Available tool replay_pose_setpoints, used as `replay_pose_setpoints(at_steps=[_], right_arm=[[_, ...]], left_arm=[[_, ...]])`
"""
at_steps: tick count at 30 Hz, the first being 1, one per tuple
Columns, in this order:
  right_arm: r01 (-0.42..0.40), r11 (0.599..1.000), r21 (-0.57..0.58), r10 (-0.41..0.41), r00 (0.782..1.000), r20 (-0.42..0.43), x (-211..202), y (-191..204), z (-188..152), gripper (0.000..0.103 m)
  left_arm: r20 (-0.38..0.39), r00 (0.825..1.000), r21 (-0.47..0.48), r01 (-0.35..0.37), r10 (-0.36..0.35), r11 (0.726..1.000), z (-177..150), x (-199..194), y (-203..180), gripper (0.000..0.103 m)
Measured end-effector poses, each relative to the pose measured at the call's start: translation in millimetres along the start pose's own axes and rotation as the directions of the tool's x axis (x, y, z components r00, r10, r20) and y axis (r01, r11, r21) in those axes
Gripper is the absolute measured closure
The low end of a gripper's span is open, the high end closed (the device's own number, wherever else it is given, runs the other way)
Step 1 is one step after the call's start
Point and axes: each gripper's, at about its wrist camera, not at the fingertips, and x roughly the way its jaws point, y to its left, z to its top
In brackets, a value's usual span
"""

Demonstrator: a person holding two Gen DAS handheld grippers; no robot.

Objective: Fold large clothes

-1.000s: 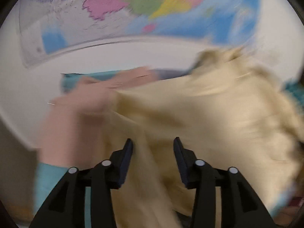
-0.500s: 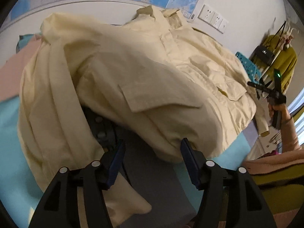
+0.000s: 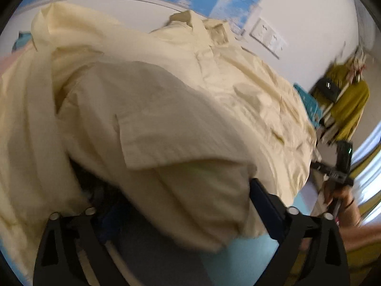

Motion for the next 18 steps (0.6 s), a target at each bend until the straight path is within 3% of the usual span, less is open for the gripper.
replay_pose_setpoints(at_steps=[1, 2, 3, 6, 9, 11, 13, 14, 15, 17, 18], right_arm=[[-0.043, 0.999, 0.016, 0.043, 0.999, -0.004, -0.8, 1.5, 1.2, 0.059], [-0.107, 0.993, 0.046, 0.107, 0.994, -0.001, -5.8, 4.6, 2.9, 0.081], [-0.134, 0.990, 0.038, 0.133, 0.991, 0.009, -13.0, 10.3, 5.3, 0.086], [-0.235, 0.972, -0.019, 0.236, 0.969, 0.067, -55.9, 36.1, 6.8, 0.088], [-0.289, 0.954, -0.085, 0.297, 0.948, 0.110, -102.7, 54.2, 4.4, 0.088], [-0.257, 0.961, -0.096, 0.266, 0.960, 0.089, -107.1, 56.0, -0.5, 0.085], [-0.181, 0.978, -0.100, 0.180, 0.984, -0.017, -90.2, 53.5, -10.3, 0.072], [-0.154, 0.983, -0.100, 0.150, 0.988, -0.043, -83.5, 50.3, -13.6, 0.053], [-0.109, 0.989, -0.100, 0.099, 0.990, -0.096, -73.1, 48.3, -16.8, 0.041], [-0.044, 0.992, -0.122, 0.029, 0.992, -0.125, -70.1, 46.8, -13.1, 0.039], [-0.012, 0.992, -0.127, -0.001, 0.995, -0.102, -75.0, 47.1, -8.0, 0.039]], left_arm=[[0.004, 1.000, -0.009, 0.021, -0.021, 1.000, 2.5, -0.3, -1.7, 0.049], [-0.002, 1.000, -0.024, 0.023, -0.024, 0.999, 5.7, -1.6, -4.7, 0.070], [-0.015, 1.000, -0.036, 0.019, -0.020, 0.999, 7.9, -5.4, -7.7, 0.079], [0.032, 0.997, -0.036, 0.078, -0.076, 0.996, 15.4, -50.6, -20.0, 0.086], [0.022, 0.998, -0.030, 0.052, -0.051, 0.998, 19.6, -93.0, -28.1, 0.086], [-0.010, 1.000, -0.013, 0.027, -0.027, 1.000, 15.0, -109.5, -29.4, 0.084], [-0.087, 0.995, 0.017, -0.055, 0.057, 0.998, 4.0, -104.2, -28.8, 0.077], [-0.124, 0.984, 0.051, -0.125, 0.131, 0.991, -2.0, -96.7, -28.4, 0.066], [-0.155, 0.968, 0.088, -0.187, 0.199, 0.978, -8.4, -88.4, -28.0, 0.061], [-0.194, 0.940, 0.144, -0.256, 0.281, 0.956, -18.7, -78.0, -27.2, 0.061], [-0.169, 0.947, 0.160, -0.247, 0.274, 0.956, -18.8, -84.5, -29.5, 0.061]])
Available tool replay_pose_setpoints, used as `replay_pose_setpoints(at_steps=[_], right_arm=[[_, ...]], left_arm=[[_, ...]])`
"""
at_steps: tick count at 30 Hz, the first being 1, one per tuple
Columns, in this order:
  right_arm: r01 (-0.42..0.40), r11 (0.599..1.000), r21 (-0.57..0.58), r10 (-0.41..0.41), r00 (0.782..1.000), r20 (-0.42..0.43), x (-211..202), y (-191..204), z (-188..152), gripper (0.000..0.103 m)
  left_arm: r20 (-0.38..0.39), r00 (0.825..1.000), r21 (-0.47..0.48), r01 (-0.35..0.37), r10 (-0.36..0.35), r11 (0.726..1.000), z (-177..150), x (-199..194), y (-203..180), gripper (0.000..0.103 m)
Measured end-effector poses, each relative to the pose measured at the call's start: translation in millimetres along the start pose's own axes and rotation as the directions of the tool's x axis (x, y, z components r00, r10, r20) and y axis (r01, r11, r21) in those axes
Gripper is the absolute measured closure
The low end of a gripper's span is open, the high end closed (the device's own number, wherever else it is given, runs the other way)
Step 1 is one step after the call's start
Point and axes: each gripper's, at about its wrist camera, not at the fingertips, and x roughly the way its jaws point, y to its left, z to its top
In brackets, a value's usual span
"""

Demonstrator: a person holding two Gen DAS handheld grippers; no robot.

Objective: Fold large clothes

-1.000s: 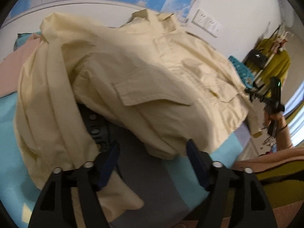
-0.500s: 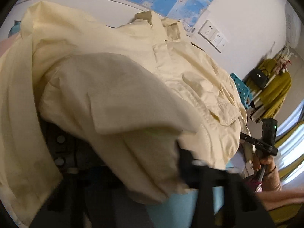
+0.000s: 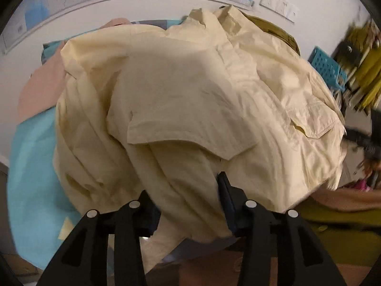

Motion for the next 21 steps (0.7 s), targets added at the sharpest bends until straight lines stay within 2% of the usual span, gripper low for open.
replay_pose_setpoints(at_steps=[2, 4, 5, 6, 7, 10, 12, 13, 14, 16, 17, 18, 19, 21], right_arm=[[0.032, 0.999, -0.011, -0.031, 0.998, 0.054, -16.4, -2.5, 10.0, 0.038], [0.050, 0.998, -0.048, -0.042, 0.988, 0.151, -30.9, 3.8, 34.9, 0.037], [0.060, 0.996, -0.062, -0.048, 0.984, 0.172, -29.0, 5.4, 46.2, 0.035], [0.080, 0.992, -0.094, -0.061, 0.980, 0.190, -21.5, 11.8, 59.5, 0.033], [0.106, 0.986, -0.129, -0.078, 0.976, 0.205, -9.3, 18.8, 73.0, 0.033], [0.146, 0.965, -0.219, -0.104, 0.976, 0.193, 44.0, 36.8, 110.4, 0.034], [0.205, 0.937, -0.282, -0.165, 0.973, 0.160, 89.3, 46.1, 135.1, 0.034], [0.208, 0.928, -0.309, -0.175, 0.976, 0.130, 112.8, 49.5, 145.5, 0.035], [0.212, 0.922, -0.324, -0.186, 0.976, 0.111, 128.8, 48.9, 150.9, 0.039], [0.253, 0.899, -0.357, -0.249, 0.967, 0.060, 167.8, 49.9, 164.7, 0.054], [0.262, 0.892, -0.368, -0.264, 0.963, 0.047, 178.0, 46.8, 167.2, 0.069], [0.256, 0.893, -0.369, -0.265, 0.964, 0.028, 188.7, 43.9, 173.5, 0.091], [0.250, 0.893, -0.374, -0.261, 0.965, 0.022, 194.0, 42.3, 179.9, 0.100], [0.239, 0.904, -0.354, -0.238, 0.970, 0.047, 187.8, 39.2, 194.4, 0.103]], left_arm=[[0.110, 0.992, 0.033, 0.055, -0.058, 0.998, 0.3, -28.0, 2.2, 0.058], [0.222, 0.969, 0.079, 0.094, -0.110, 0.992, 1.9, -58.5, 3.0, 0.045], [0.287, 0.951, 0.099, 0.091, -0.116, 0.991, 5.2, -73.2, 4.4, 0.033], [0.338, 0.936, 0.112, 0.070, -0.104, 0.991, 11.0, -82.8, 4.1, 0.028], [0.355, 0.931, 0.125, 0.047, -0.089, 0.991, 18.8, -85.7, 1.4, 0.028], [0.338, 0.939, 0.167, 0.012, -0.069, 0.986, 46.5, -69.7, -7.5, 0.028], [0.272, 0.961, 0.195, 0.003, -0.057, 0.981, 68.2, -35.4, -12.6, 0.029], [0.232, 0.972, 0.193, -0.012, -0.033, 0.981, 79.6, -17.0, -13.2, 0.031], [0.185, 0.983, 0.192, -0.041, 0.005, 0.980, 91.8, 4.9, -14.1, 0.038], [0.120, 0.992, 0.189, -0.050, 0.027, 0.981, 108.2, 36.5, -12.1, 0.047], [0.081, 0.996, 0.180, -0.044, 0.029, 0.983, 119.6, 54.1, -9.3, 0.052], [0.066, 0.997, 0.175, -0.051, 0.039, 0.983, 124.8, 62.5, -5.5, 0.055], [0.053, 0.997, 0.169, -0.055, 0.047, 0.984, 131.4, 70.3, -2.7, 0.056], [0.052, 0.997, 0.150, -0.059, 0.052, 0.987, 138.6, 77.7, 8.4, 0.056]])
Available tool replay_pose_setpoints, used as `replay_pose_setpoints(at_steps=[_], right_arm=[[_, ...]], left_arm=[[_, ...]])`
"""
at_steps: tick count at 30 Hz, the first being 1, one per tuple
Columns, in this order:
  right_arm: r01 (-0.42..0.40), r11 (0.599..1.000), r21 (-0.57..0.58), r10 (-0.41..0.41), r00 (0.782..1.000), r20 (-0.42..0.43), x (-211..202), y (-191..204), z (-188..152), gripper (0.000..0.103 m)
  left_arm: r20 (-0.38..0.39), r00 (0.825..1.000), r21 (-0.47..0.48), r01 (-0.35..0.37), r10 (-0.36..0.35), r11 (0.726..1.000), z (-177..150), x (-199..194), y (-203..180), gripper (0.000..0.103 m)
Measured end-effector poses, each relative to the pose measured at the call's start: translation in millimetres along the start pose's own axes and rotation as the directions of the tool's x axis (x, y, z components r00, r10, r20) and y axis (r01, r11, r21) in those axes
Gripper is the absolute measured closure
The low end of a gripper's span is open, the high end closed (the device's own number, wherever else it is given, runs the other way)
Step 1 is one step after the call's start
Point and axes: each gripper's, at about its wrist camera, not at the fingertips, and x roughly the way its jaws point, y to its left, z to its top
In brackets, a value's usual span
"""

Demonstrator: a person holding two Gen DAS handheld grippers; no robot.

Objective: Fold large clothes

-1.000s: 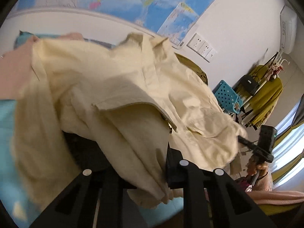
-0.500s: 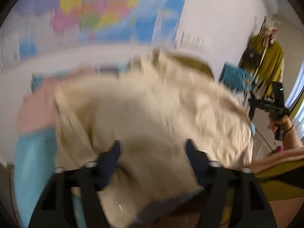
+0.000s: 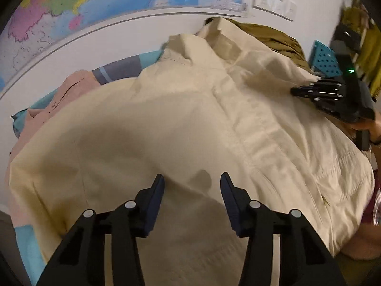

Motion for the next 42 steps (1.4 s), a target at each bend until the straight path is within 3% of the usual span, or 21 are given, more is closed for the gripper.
replay_pose_setpoints(at_steps=[3, 5, 7, 8, 11, 13, 14, 15, 16, 20, 22, 25, 29, 32, 33, 37, 38, 40, 41, 42], right_arm=[[-0.014, 0.998, 0.061, 0.007, 0.994, 0.112, -22.3, -22.7, 23.1, 0.103], [-0.011, 0.991, 0.130, -0.009, 0.988, 0.154, -23.0, -40.6, 35.5, 0.103], [0.054, 0.980, 0.193, -0.081, 0.987, 0.135, 0.7, -54.4, 45.2, 0.103], [0.048, 0.973, 0.226, -0.070, 0.993, 0.092, 19.4, -59.0, 46.9, 0.103], [0.029, 0.967, 0.251, -0.038, 0.999, 0.029, 45.8, -57.1, 46.2, 0.101], [0.037, 0.973, 0.228, -0.049, 0.998, 0.046, 34.7, -51.3, 43.3, 0.095], [0.049, 0.975, 0.218, -0.063, 0.996, 0.057, 25.4, -48.5, 42.7, 0.079], [0.045, 0.979, 0.198, -0.063, 0.994, 0.090, 7.9, -44.2, 39.5, 0.059], [0.014, 0.985, 0.171, -0.038, 0.990, 0.136, -13.9, -37.2, 33.9, 0.056], [-0.173, 0.983, 0.055, 0.158, 0.964, 0.212, -83.3, 2.0, -2.3, 0.049], [-0.257, 0.966, -0.040, 0.260, 0.948, 0.185, -108.2, 38.6, -28.9, 0.044], [-0.322, 0.931, -0.175, 0.342, 0.934, 0.102, -126.3, 93.3, -69.3, 0.044], [-0.300, 0.902, -0.309, 0.318, 0.948, 0.007, -126.6, 149.6, -112.8, 0.036], [-0.221, 0.908, -0.357, 0.234, 0.972, -0.005, -114.7, 166.2, -132.3, 0.034], [-0.166, 0.914, -0.369, 0.180, 0.984, 0.003, -108.0, 170.3, -137.7, 0.034], [-0.161, 0.936, -0.313, 0.187, 0.981, 0.055, -100.8, 156.4, -140.5, 0.036], [-0.166, 0.936, -0.310, 0.193, 0.979, 0.057, -99.6, 156.1, -137.6, 0.042], [-0.203, 0.931, -0.303, 0.230, 0.972, 0.056, -100.4, 155.2, -134.5, 0.066], [-0.217, 0.929, -0.298, 0.248, 0.966, 0.069, -102.7, 154.6, -131.7, 0.085], [-0.231, 0.930, -0.287, 0.267, 0.959, 0.094, -110.7, 152.7, -126.9, 0.090]], left_arm=[[0.053, 0.998, -0.023, -0.015, 0.016, 1.000, 15.5, 1.3, 13.9, 0.056], [0.090, 0.993, -0.040, -0.070, 0.074, 0.997, 25.5, 3.9, 21.6, 0.056], [0.104, 0.984, -0.065, -0.140, 0.146, 0.988, 33.0, 9.0, 26.8, 0.055], [0.101, 0.980, -0.084, -0.165, 0.173, 0.983, 35.2, 13.9, 33.3, 0.055], [0.102, 0.983, -0.148, -0.135, 0.151, 0.980, 28.7, 14.5, 44.3, 0.056], [0.132, 0.983, -0.145, -0.112, 0.131, 0.983, 15.3, 0.1, 41.5, 0.054], [0.146, 0.982, -0.134, -0.098, 0.117, 0.986, 4.4, -10.5, 38.8, 0.050], [0.162, 0.981, -0.115, -0.085, 0.103, 0.990, -7.8, -22.4, 34.5, 0.049], [0.175, 0.981, -0.096, -0.072, 0.089, 0.993, -14.9, -29.7, 30.5, 0.048], [0.225, 0.974, -0.035, 0.027, -0.018, 0.999, -66.2, -73.2, 15.3, 0.046], [0.246, 0.967, -0.032, 0.078, -0.068, 0.996, -92.2, -90.6, 7.2, 0.046], [0.254, 0.962, -0.032, 0.116, -0.104, 0.993, -124.8, -104.7, -8.0, 0.046], [0.227, 0.959, -0.003, 0.177, -0.172, 0.984, -158.6, -111.3, -26.3, 0.046], [0.178, 0.960, 0.034, 0.212, -0.214, 0.977, -179.4, -106.6, -42.8, 0.045], [0.156, 0.965, 0.042, 0.206, -0.211, 0.978, -182.2, -101.8, -48.2, 0.042], [0.081, 0.988, 0.087, 0.122, -0.129, 0.989, -186.4, -68.8, -70.3, 0.042], [0.086, 0.990, 0.083, 0.104, -0.111, 0.991, -183.4, -61.7, -70.7, 0.042], [0.133, 0.989, 0.065, 0.053, -0.061, 0.996, -174.4, -56.1, -72.4, 0.042], [0.149, 0.988, 0.057, 0.031, -0.039, 0.998, -171.6, -53.3, -72.0, 0.041], [0.177, 0.984, 0.039, -0.016, 0.009, 0.999, -166.8, -49.6, -71.5, 0.041]])
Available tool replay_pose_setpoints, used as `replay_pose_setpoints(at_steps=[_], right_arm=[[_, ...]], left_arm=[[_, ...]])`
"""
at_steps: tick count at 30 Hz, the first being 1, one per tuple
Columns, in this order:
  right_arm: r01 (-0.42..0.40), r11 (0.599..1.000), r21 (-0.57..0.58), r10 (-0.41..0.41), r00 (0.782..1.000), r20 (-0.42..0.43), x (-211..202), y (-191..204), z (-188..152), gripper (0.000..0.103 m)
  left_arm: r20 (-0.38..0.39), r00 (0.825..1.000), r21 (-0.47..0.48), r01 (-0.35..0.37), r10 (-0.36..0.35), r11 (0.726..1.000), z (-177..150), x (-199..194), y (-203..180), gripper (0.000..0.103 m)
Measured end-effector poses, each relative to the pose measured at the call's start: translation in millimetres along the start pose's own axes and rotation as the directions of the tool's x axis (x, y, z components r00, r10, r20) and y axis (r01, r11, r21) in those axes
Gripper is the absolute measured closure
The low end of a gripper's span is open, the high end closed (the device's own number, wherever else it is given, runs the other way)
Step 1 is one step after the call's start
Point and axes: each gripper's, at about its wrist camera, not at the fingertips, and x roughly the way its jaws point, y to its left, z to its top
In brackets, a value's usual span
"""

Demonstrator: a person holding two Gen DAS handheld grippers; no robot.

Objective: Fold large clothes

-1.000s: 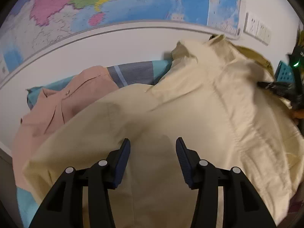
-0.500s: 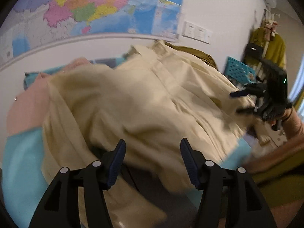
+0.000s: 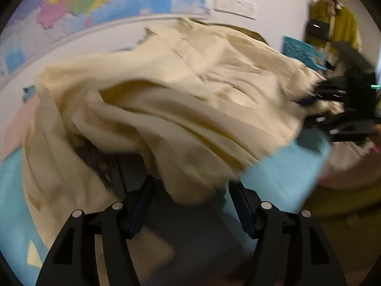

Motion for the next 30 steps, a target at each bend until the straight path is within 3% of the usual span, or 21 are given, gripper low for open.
replay_pose_setpoints(at_steps=[3, 4, 5, 8, 10, 13, 15, 17, 20, 22, 24, 29, 30], right_arm=[[0.008, 0.998, 0.057, -0.013, 0.996, 0.092, -28.0, -17.3, 19.8, 0.094], [0.013, 0.997, 0.082, -0.023, 0.992, 0.121, -35.3, -25.9, 27.8, 0.095], [0.021, 0.994, 0.105, -0.036, 0.988, 0.149, -41.0, -35.8, 37.5, 0.095], [0.028, 0.990, 0.137, -0.059, 0.973, 0.222, -52.5, -51.9, 64.3, 0.094], [0.031, 0.992, 0.125, -0.062, 0.967, 0.249, -52.2, -53.0, 81.9, 0.094], [0.004, 0.990, 0.139, -0.035, 0.974, 0.224, -45.9, -43.0, 87.7, 0.087], [-0.009, 0.988, 0.156, -0.024, 0.979, 0.204, -42.6, -37.8, 77.7, 0.062], [-0.004, 0.982, 0.189, -0.031, 0.982, 0.185, -44.0, -35.1, 54.8, 0.047], [0.046, 0.971, 0.233, -0.081, 0.986, 0.143, -50.7, -27.4, 12.5, 0.035], [0.080, 0.958, 0.276, -0.117, 0.986, 0.122, -61.6, -22.2, -21.5, 0.032], [0.183, 0.932, 0.313, -0.217, 0.973, 0.077, -72.8, -16.2, -51.4, 0.029], [0.381, 0.841, 0.385, -0.401, 0.916, -0.030, -82.7, -14.0, -101.6, 0.024], [0.435, 0.821, 0.369, -0.442, 0.894, -0.070, -76.2, -12.7, -108.2, 0.024]], left_arm=[[0.078, 0.996, -0.043, -0.035, 0.038, 0.998, 10.6, 2.2, 5.4, 0.042], [0.078, 0.997, -0.065, -0.011, 0.016, 0.998, 13.9, 2.9, 7.5, 0.048], [0.095, 0.995, -0.093, 0.041, -0.032, 0.995, 20.7, -0.8, 10.0, 0.067], [0.153, 0.986, -0.162, 0.084, -0.059, 0.983, 41.4, -20.8, 22.2, 0.083], [0.177, 0.980, -0.215, 0.130, -0.092, 0.968, 53.8, -39.5, 36.6, 0.087], [0.134, 0.985, -0.246, 0.143, -0.113, 0.959, 60.2, -44.8, 47.6, 0.089], [0.073, 0.993, -0.232, 0.112, -0.097, 0.966, 54.8, -33.6, 48.3, 0.089], [0.040, 0.993, -0.262, 0.116, -0.109, 0.958, 44.6, -23.6, 51.0, 0.085], [0.033, 0.991, -0.275, 0.134, -0.129, 0.952, 37.3, -12.6, 50.1, 0.072], [0.025, 0.993, -0.254, 0.119, -0.116, 0.960, 35.6, -7.8, 43.9, 0.066], [0.018, 0.997, -0.227, 0.075, -0.072, 0.971, 36.4, -7.0, 39.5, 0.066], [0.040, 0.997, -0.220, 0.069, -0.061, 0.973, 45.0, -4.8, 38.5, 0.066], [0.045, 0.997, -0.222, 0.069, -0.060, 0.973, 46.7, -5.2, 38.9, 0.066]])
